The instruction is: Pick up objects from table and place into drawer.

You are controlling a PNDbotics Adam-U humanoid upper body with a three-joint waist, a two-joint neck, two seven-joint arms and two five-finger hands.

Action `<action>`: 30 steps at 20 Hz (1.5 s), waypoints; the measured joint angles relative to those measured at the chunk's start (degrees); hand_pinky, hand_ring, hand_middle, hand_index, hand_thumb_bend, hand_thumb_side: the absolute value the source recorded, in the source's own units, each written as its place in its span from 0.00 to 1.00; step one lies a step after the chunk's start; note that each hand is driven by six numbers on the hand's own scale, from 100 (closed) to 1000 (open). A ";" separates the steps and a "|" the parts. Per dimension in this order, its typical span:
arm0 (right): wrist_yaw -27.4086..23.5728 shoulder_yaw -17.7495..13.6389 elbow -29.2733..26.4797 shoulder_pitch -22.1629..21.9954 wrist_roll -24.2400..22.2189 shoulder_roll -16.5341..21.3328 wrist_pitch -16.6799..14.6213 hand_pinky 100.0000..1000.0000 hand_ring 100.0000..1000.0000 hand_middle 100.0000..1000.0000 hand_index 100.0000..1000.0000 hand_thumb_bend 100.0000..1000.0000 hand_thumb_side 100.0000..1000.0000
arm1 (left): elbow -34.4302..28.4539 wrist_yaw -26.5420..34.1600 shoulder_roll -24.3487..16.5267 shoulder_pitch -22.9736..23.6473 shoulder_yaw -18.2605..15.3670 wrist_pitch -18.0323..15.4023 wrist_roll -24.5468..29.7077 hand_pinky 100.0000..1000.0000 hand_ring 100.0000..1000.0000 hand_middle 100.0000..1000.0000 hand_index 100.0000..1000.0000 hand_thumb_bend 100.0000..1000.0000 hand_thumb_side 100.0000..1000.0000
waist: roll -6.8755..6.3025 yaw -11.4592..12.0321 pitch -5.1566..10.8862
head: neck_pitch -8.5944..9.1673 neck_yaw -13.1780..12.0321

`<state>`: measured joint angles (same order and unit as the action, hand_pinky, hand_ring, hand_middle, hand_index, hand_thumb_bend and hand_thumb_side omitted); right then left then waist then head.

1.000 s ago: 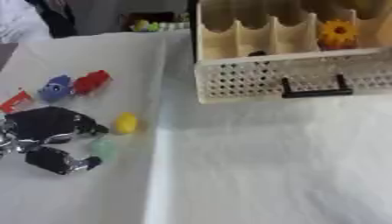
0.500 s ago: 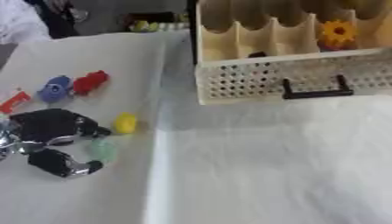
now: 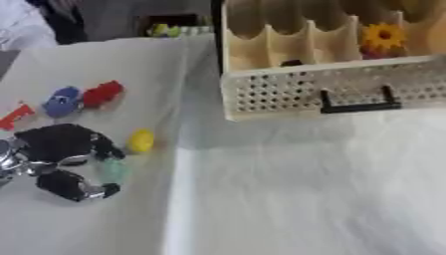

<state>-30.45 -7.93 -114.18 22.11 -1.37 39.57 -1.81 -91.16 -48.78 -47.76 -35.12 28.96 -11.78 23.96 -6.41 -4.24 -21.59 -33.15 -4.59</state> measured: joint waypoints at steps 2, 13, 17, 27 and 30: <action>0.00 -0.10 -0.01 -0.02 -0.04 -0.03 0.04 0.53 0.45 0.20 0.62 0.26 0.91 | -0.02 -0.26 0.00 0.00 0.17 -0.04 -0.66 0.36 0.49 0.49 0.80 0.25 0.90 | 0.01 0.01 0.00 | 0.00 -0.02; -0.59 -0.47 -0.13 -0.21 -0.12 -0.46 0.36 0.54 0.44 0.20 0.62 0.25 0.91 | -0.05 -1.64 0.00 0.08 0.44 -0.50 -2.24 0.29 0.37 0.45 0.80 0.21 0.68 | 0.01 0.06 0.00 | 0.00 -0.03; -0.71 -0.49 -0.14 -0.30 -0.15 -0.48 0.40 0.54 0.45 0.20 0.62 0.25 0.91 | -0.05 -1.52 0.06 0.08 0.52 -0.32 -2.44 0.26 0.35 0.42 0.78 0.15 0.64 | 0.03 0.07 0.00 | 0.00 -0.03; -0.73 -0.84 -0.16 -0.51 -0.23 -0.69 0.50 0.54 0.45 0.20 0.62 0.26 0.91 | -0.01 -0.06 0.44 -0.15 0.55 0.88 -3.58 0.21 0.31 0.38 0.68 0.02 0.53 | 0.21 0.34 0.00 | 0.04 -0.10; -0.73 -0.86 -0.17 -0.52 -0.23 -0.95 0.56 0.54 0.45 0.20 0.62 0.26 0.91 | -0.02 0.16 0.44 -0.21 0.55 1.23 -3.95 0.20 0.30 0.37 0.66 0.01 0.42 | 0.22 0.38 0.00 | 0.05 -0.11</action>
<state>-31.18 -8.79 -114.35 21.59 -1.61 38.62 -1.26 -91.18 -48.62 -47.32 -35.33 29.51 -10.55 20.01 -6.19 -3.87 -21.59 -33.10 -4.69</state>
